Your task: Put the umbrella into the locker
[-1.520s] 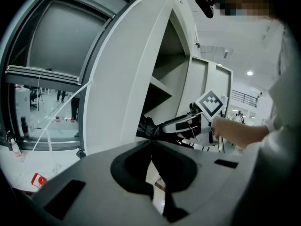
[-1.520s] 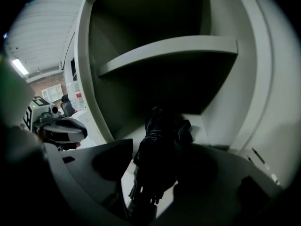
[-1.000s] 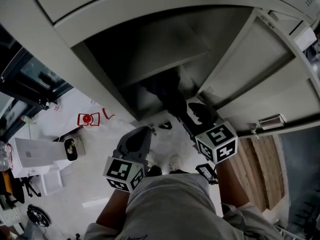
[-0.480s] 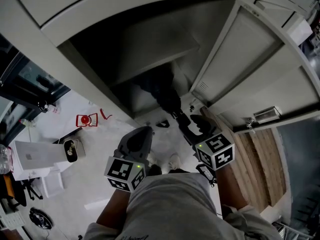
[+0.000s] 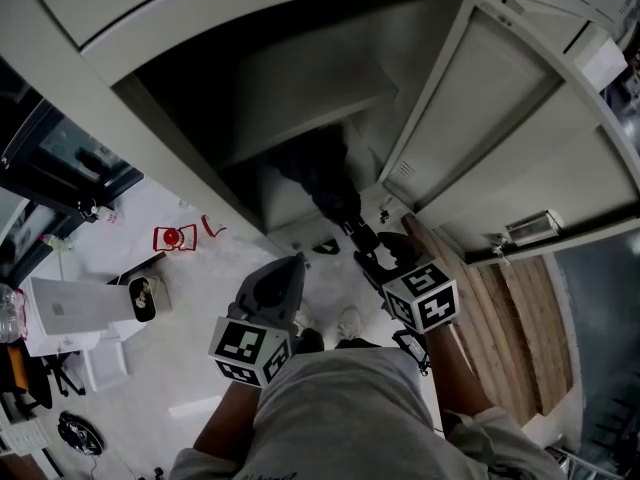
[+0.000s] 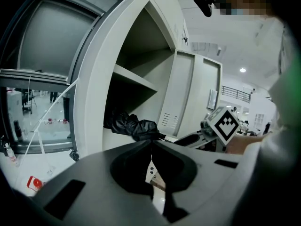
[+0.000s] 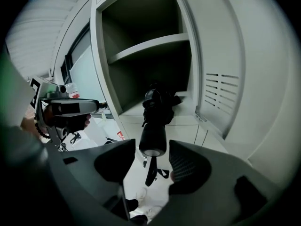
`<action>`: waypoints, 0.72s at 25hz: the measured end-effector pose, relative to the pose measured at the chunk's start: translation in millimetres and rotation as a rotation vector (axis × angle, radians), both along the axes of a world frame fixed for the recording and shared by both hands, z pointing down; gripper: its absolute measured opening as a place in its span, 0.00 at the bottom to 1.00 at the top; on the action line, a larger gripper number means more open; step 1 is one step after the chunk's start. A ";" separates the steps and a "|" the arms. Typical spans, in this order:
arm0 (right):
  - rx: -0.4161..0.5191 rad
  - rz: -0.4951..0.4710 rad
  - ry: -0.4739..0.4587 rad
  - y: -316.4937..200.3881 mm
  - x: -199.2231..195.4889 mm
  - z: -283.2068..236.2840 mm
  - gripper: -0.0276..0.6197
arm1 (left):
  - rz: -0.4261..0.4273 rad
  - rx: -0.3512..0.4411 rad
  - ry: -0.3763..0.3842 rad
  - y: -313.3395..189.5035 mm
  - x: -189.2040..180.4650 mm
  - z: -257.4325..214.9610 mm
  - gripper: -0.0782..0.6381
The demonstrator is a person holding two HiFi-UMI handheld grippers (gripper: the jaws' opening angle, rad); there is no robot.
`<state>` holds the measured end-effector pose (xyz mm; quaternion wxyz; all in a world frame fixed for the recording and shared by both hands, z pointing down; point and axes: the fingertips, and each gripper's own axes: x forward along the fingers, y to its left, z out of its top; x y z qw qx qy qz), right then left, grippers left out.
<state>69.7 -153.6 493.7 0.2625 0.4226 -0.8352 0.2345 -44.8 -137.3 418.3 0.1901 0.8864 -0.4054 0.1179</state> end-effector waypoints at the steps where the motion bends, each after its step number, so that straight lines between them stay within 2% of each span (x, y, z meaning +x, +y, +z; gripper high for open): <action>1: 0.000 0.000 0.005 -0.5 -0.6 1.1 0.38 | -0.002 0.000 -0.001 0.7 -0.4 -0.1 0.13; 7: 0.019 0.012 0.043 -2.9 -0.5 2.5 0.34 | -0.015 -0.001 -0.006 3.5 -4.7 0.9 0.13; 18: 0.054 0.022 0.026 -16.3 -8.8 -11.2 0.33 | -0.022 -0.001 -0.004 3.9 -10.0 1.1 0.13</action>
